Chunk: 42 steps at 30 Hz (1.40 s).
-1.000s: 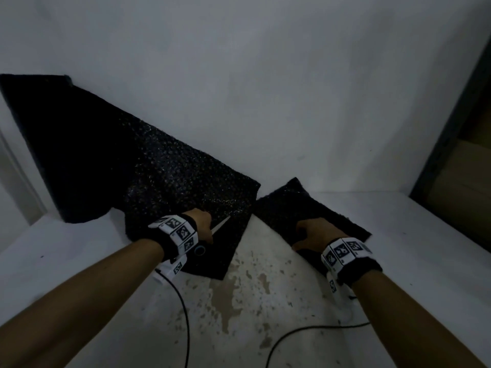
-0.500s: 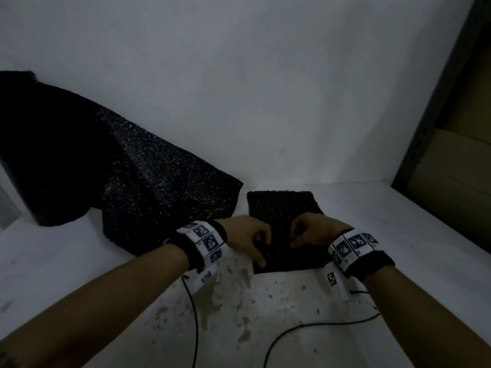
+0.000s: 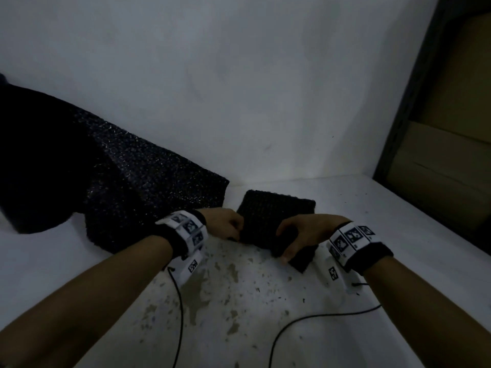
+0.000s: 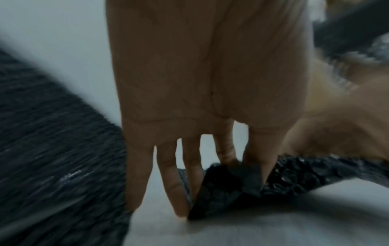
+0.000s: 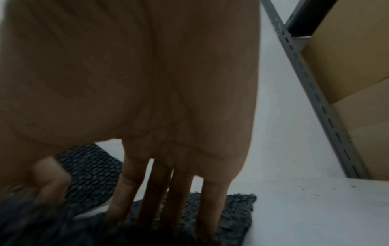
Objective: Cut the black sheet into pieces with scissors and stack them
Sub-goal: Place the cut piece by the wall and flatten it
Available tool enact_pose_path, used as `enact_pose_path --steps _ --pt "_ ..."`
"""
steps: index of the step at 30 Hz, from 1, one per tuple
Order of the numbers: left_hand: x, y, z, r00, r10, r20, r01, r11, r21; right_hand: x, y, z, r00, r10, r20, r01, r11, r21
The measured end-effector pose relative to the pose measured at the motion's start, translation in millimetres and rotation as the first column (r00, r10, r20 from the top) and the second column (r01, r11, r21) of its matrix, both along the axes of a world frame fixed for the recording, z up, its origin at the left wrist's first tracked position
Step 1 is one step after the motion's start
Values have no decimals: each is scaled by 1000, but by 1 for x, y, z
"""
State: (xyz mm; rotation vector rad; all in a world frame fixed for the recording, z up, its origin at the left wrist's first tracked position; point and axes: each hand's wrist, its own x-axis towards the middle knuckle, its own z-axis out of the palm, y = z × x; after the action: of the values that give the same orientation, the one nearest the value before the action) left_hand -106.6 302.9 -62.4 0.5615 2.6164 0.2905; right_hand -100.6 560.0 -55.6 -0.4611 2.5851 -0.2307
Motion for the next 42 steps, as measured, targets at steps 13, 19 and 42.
enact_pose_path --steps 13,19,42 --pt "-1 -36 3 909 210 361 -408 630 661 1 12 -13 856 -447 258 492 558 -668" --pt "-19 -30 -21 892 371 260 -447 630 635 -7 26 -27 751 -544 374 640 462 -614" --pt "-46 0 -39 891 452 -49 -439 883 164 -41 25 -45 834 -548 -65 522 822 -226"
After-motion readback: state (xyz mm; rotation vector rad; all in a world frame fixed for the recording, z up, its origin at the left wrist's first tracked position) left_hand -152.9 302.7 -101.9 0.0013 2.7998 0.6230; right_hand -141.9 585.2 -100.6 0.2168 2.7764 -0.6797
